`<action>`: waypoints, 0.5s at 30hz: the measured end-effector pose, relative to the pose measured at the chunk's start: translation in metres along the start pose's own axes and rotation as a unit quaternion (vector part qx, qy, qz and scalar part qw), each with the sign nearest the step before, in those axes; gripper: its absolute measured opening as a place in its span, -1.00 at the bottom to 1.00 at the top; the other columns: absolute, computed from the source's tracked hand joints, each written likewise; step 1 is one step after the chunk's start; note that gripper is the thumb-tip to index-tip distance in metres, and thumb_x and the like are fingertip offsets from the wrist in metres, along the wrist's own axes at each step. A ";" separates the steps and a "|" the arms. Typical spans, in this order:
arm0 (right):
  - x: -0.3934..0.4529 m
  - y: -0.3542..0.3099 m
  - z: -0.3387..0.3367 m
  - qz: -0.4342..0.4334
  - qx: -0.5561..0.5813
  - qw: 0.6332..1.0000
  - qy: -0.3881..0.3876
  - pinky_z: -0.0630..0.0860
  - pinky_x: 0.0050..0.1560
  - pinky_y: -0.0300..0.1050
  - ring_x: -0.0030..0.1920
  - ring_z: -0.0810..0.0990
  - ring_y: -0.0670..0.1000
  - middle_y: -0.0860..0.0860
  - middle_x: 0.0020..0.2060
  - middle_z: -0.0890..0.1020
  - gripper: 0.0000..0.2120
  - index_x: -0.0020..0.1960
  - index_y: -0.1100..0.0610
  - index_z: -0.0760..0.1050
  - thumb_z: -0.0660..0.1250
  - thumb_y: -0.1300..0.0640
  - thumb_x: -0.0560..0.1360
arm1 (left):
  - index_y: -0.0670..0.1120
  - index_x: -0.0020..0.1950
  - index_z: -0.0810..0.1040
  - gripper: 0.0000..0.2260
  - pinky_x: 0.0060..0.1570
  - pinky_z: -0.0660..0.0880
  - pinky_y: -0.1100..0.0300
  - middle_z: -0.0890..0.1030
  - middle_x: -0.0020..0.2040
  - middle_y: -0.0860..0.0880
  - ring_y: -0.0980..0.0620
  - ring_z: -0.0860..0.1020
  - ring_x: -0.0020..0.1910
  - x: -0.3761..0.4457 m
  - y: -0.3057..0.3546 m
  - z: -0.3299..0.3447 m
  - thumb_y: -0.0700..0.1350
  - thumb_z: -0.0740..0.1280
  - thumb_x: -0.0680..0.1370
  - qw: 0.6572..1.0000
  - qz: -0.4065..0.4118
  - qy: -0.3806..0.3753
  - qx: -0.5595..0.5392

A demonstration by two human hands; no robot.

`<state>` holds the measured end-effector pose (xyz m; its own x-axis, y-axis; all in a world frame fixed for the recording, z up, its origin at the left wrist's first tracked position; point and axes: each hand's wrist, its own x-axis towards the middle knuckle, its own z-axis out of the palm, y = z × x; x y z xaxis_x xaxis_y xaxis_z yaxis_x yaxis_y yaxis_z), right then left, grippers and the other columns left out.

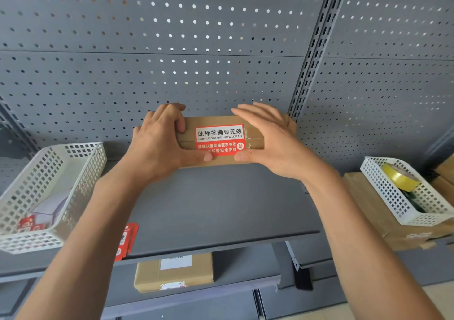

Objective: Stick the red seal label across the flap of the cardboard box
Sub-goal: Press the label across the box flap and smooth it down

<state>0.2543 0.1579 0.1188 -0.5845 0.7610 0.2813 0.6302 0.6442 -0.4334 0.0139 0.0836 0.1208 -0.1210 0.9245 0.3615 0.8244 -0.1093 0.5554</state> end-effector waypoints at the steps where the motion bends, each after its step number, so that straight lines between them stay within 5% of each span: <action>1: 0.000 0.000 -0.004 0.000 0.008 1.000 -0.016 -0.03 0.53 0.24 0.57 -0.04 -0.18 -0.25 0.56 0.17 -0.12 0.56 -0.18 0.18 0.54 -0.15 0.36 | 0.08 -0.16 0.24 -0.38 0.28 0.33 -0.20 0.42 0.42 0.14 -0.03 0.38 0.31 0.001 0.000 -0.001 0.28 0.60 0.13 1.000 0.001 -0.011 0.000; 5: -0.001 -0.005 -0.008 0.013 0.021 0.999 -0.034 -0.08 0.56 0.20 0.57 -0.12 -0.23 -0.28 0.57 0.10 -0.10 0.57 -0.20 0.14 0.52 -0.21 0.35 | 0.09 -0.15 0.23 -0.35 0.27 0.35 -0.20 0.39 0.43 0.15 -0.02 0.37 0.32 0.000 -0.001 -0.003 0.35 0.55 0.08 1.000 0.004 -0.029 0.001; 10: 0.002 -0.013 0.009 0.037 -0.118 0.992 0.038 -0.10 0.48 0.39 0.59 -0.10 -0.11 -0.19 0.59 0.06 -0.14 0.57 -0.21 0.04 0.11 -0.55 0.38 | 0.06 -0.12 0.24 -0.26 0.09 0.42 -0.08 0.52 0.20 0.08 -0.04 0.44 0.14 -0.002 0.004 0.011 0.59 0.34 0.06 0.998 -0.006 0.057 0.041; 15: 0.001 -0.012 0.009 0.027 -0.113 0.992 0.041 -0.01 0.42 0.24 0.57 -0.06 -0.10 -0.17 0.60 0.06 -0.14 0.59 -0.19 0.05 0.22 -0.49 0.41 | 0.03 -0.12 0.26 -0.27 0.12 0.41 -0.12 0.51 0.25 0.13 -0.05 0.43 0.17 -0.001 0.001 0.014 0.52 0.43 0.06 0.998 -0.002 0.059 0.026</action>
<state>0.2416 0.1508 0.1165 -0.5095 0.7927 0.3348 0.7632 0.5960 -0.2495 0.0227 0.0879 0.1107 -0.1867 0.8748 0.4470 0.8505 -0.0838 0.5193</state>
